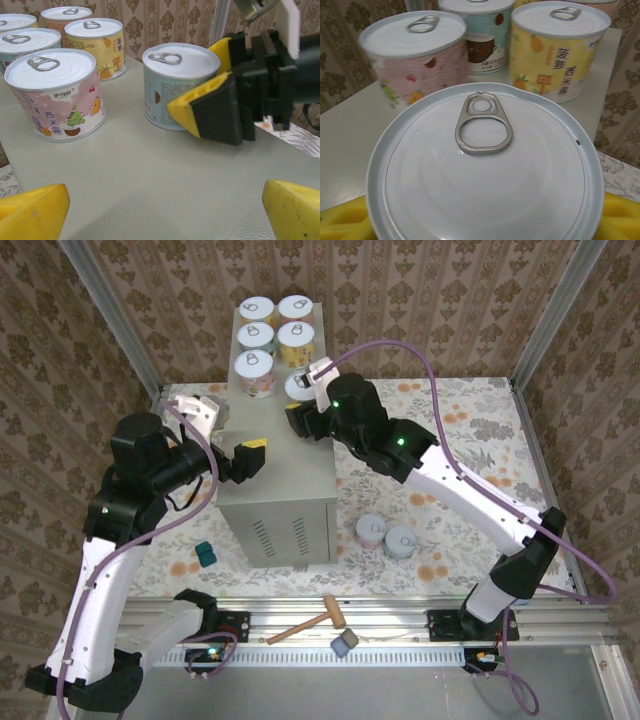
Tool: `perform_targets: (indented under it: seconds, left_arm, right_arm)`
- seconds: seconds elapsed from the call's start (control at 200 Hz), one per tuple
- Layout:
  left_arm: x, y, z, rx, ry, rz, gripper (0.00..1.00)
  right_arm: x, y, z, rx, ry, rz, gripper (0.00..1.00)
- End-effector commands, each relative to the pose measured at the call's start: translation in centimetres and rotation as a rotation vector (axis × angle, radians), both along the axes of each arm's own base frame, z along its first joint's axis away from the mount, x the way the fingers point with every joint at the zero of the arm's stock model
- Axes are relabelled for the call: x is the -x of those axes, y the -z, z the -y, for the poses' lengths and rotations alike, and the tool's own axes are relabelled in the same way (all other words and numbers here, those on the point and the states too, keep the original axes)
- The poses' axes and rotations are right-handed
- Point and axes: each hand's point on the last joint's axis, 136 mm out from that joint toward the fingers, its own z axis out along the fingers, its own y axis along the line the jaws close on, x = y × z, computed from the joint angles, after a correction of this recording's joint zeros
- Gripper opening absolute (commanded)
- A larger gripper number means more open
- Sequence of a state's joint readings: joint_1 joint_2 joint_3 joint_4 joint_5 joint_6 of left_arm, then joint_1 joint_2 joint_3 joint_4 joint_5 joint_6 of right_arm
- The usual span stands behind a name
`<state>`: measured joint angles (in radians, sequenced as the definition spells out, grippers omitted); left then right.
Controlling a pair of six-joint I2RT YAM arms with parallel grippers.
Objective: Place and organize the canned foods onto the counter
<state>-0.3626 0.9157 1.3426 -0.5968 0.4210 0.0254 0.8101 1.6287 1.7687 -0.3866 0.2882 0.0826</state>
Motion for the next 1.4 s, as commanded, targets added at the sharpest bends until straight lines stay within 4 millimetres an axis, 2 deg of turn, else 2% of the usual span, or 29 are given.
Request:
perform_targets:
  seconds: [0.0,0.24,0.525,1.09,1.215,1.395]
  left_arm:
    - [0.0,-0.4,-0.4,0.004,-0.014,0.027,1.00]
    - [-0.1,-0.3,-0.5,0.003,-0.020,0.027,1.00]
    - [-0.1,-0.3,-0.6,0.004,-0.023,0.029,1.00]
    - [0.0,-0.2,-0.7,0.003,-0.026,0.033,1.00]
    - [0.0,-0.2,-0.7,0.004,-0.024,0.032,1.00]
    - [0.0,-0.2,-0.7,0.004,-0.026,0.032,1.00]
  right_arm:
    - [-1.5,0.8,-0.4,0.002,0.010,-0.014,0.68]
    - [-3.5,1.0,-0.9,0.029,0.004,-0.005,0.68]
    - [-4.8,1.4,-1.4,0.026,0.003,-0.011,0.68]
    - [-5.9,2.2,-1.5,0.027,0.006,-0.029,0.68]
    - [-5.8,2.0,-1.6,0.023,-0.003,-0.029,0.72]
    - [-5.0,0.8,-1.2,-0.001,-0.010,-0.014,0.86]
